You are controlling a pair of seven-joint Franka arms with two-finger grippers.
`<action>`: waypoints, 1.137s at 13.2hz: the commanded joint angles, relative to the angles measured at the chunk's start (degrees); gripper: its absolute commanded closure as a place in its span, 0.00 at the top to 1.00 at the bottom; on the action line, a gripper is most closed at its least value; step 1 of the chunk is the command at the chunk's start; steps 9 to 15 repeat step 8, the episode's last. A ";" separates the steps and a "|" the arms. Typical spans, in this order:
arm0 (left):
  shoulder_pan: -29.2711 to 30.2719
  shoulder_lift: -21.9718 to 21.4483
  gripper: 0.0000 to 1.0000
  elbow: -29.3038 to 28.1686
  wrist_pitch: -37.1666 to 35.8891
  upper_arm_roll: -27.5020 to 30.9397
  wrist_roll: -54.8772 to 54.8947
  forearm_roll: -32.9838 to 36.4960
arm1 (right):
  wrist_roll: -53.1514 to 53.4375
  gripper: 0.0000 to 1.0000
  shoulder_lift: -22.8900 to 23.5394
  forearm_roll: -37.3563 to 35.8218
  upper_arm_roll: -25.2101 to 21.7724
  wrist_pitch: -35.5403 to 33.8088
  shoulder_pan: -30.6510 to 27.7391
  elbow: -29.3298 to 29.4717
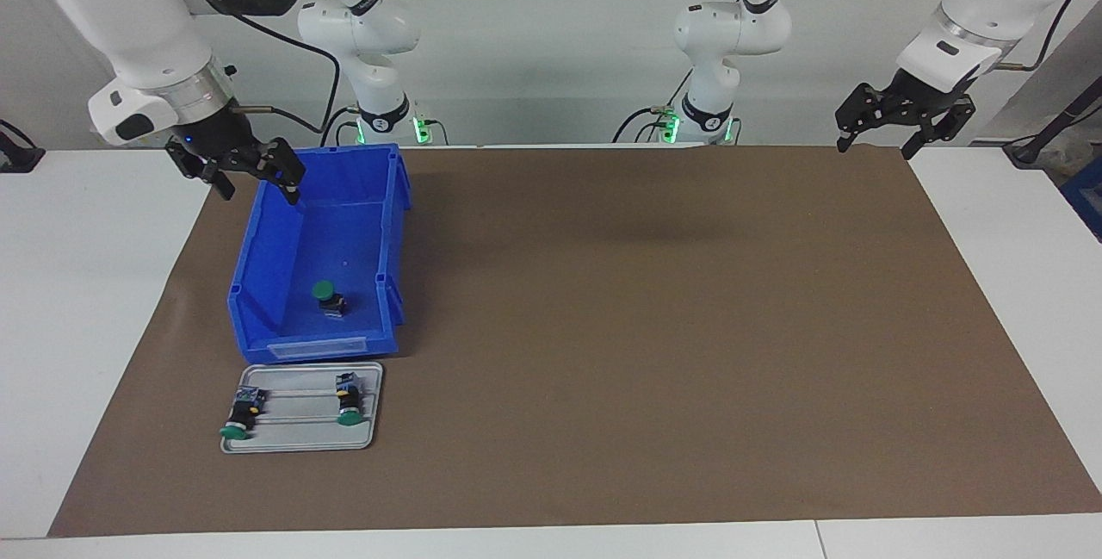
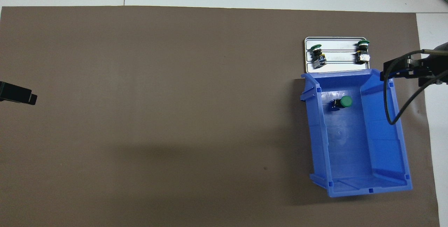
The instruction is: Place and press button with both arms
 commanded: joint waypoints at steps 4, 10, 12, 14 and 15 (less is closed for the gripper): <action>0.67 -1.63 1.00 -1.78 -0.05 -0.38 0.12 -0.53 | -3.51 0.99 -1.00 0.30 0.22 0.45 -0.86 -1.13; 0.67 -1.63 1.00 -1.78 -0.05 -0.38 0.12 -0.53 | -3.51 0.99 -1.00 0.30 0.22 0.37 -0.86 -1.13; 0.67 -1.63 1.00 -1.78 -0.05 -0.38 0.12 -0.53 | -3.51 0.99 -1.00 0.30 0.22 0.37 -0.86 -1.13; 0.67 -1.63 1.00 -1.78 -0.05 -0.38 0.12 -0.53 | -3.51 0.99 -1.00 0.30 0.22 0.37 -0.86 -1.13; 0.67 -1.63 1.00 -1.78 -0.05 -0.38 0.12 -0.53 | -3.51 0.99 -1.00 0.30 0.22 0.37 -0.86 -1.13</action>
